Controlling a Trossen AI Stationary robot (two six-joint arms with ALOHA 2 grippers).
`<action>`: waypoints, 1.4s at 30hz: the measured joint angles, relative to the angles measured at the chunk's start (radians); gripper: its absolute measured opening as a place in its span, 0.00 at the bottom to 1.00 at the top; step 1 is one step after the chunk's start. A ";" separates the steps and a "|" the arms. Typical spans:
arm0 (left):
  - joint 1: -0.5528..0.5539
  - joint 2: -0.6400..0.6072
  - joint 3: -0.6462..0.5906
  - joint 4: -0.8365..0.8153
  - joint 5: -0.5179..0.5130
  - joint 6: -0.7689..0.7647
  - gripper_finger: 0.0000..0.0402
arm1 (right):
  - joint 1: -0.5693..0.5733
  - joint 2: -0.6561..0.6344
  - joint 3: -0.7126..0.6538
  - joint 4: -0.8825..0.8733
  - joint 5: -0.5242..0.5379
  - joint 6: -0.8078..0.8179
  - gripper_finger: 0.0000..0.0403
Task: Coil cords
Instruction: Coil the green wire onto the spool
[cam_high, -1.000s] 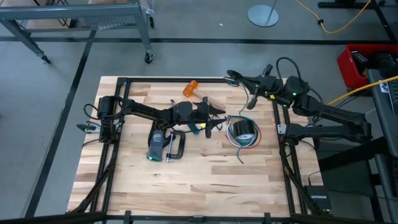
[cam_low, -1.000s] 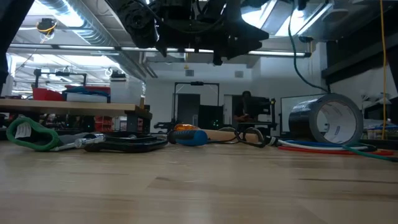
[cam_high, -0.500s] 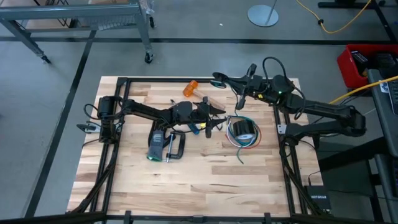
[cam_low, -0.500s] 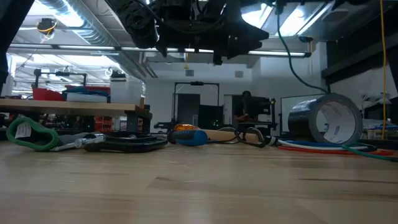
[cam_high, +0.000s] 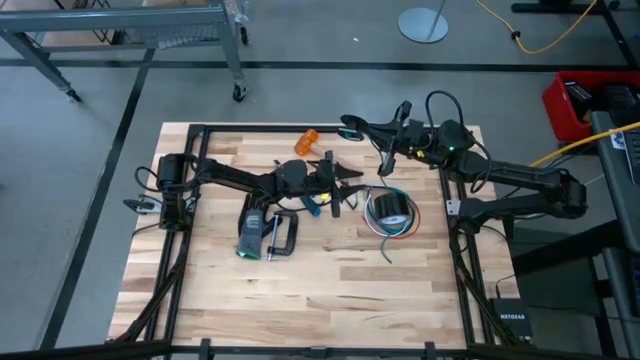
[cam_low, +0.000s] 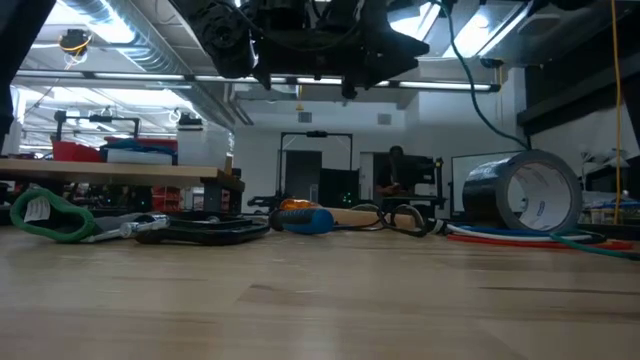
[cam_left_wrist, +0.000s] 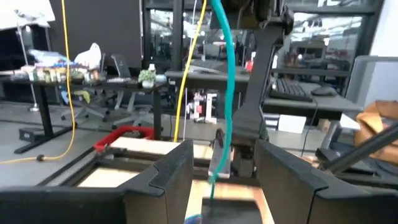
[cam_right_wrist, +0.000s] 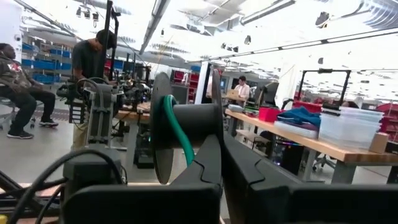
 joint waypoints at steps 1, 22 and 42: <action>-0.001 0.014 0.018 0.011 0.000 0.001 0.41 | 0.000 0.000 0.000 0.001 0.000 0.005 0.00; -0.012 0.250 0.294 0.004 0.029 -0.012 0.41 | 0.001 0.007 0.000 0.020 -0.071 0.052 0.00; -0.013 0.258 0.304 -0.056 0.026 -0.009 0.01 | 0.000 -0.009 0.000 -0.005 -0.068 0.045 0.00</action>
